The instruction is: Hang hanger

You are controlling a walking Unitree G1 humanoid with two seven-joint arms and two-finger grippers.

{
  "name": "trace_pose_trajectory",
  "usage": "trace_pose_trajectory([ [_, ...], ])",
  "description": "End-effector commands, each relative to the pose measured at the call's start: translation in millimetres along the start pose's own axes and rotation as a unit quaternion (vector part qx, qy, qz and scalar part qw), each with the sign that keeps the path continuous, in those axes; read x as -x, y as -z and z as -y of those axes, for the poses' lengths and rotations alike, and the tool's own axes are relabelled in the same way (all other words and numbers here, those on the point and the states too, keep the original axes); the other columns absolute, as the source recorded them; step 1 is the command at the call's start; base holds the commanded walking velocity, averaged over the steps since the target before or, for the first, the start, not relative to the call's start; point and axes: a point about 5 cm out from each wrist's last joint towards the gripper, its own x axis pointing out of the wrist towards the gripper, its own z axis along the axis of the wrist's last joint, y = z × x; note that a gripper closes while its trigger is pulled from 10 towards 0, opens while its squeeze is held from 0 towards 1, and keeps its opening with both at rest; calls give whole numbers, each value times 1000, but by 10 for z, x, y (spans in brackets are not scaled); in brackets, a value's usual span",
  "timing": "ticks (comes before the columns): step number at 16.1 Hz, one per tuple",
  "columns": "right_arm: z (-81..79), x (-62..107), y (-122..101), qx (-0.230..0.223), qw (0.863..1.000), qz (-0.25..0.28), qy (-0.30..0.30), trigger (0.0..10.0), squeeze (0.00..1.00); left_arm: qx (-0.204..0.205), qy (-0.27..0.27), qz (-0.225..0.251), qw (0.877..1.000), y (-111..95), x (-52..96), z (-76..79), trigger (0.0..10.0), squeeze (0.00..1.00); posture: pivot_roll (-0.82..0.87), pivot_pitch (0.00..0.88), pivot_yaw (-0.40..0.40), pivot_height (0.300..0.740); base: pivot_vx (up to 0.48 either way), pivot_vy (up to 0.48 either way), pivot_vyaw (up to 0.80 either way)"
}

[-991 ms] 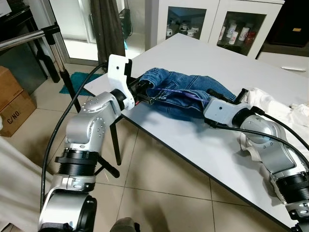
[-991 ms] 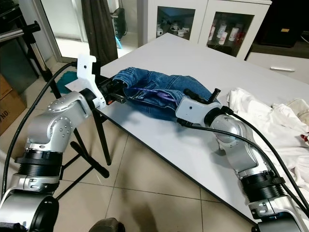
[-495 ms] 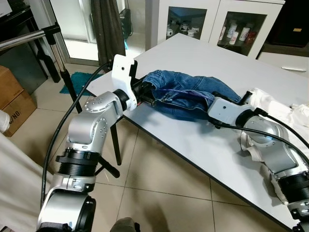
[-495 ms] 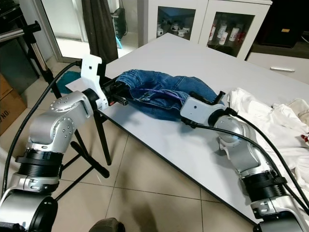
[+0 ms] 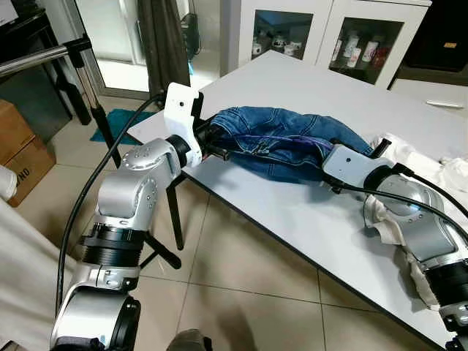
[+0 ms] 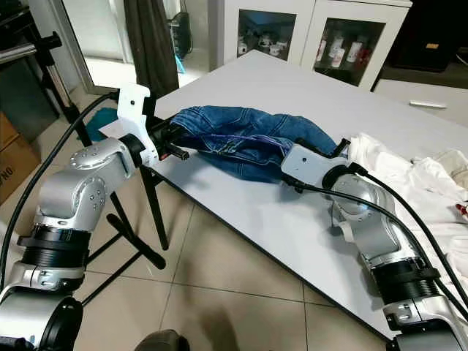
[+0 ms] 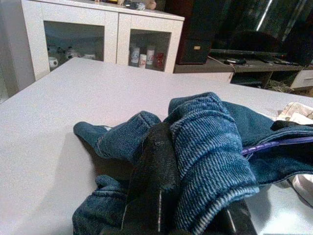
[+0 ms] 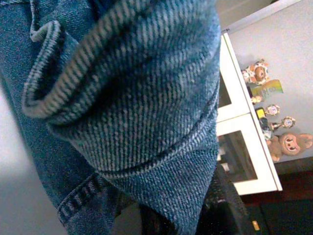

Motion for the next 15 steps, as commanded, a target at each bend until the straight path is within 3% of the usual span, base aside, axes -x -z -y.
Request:
trace_pose_trajectory([
  [1,92,26,119,-5,999,-34,14,10000,0,-14,15,15,1000,-95,-3,51,10000,0,209,0,-10,740,0,0,0],
  [10,92,26,119,-5,999,-34,14,10000,0,-14,15,15,1000,-95,-3,51,10000,0,209,0,-10,740,0,0,0],
  [11,37,53,55,-51,999,18,-2,10000,0,-53,-1,19,998,11,184,-93,10000,0,232,10,-46,740,0,0,0],
  [13,-108,87,-94,-100,989,107,-27,10000,0,-75,8,51,996,139,377,-122,10000,0,213,6,-38,740,0,0,0],
  [15,-162,63,-140,-120,986,115,-3,10000,0,-39,-5,68,997,238,332,-113,10000,0,195,8,-31,740,0,0,0],
])
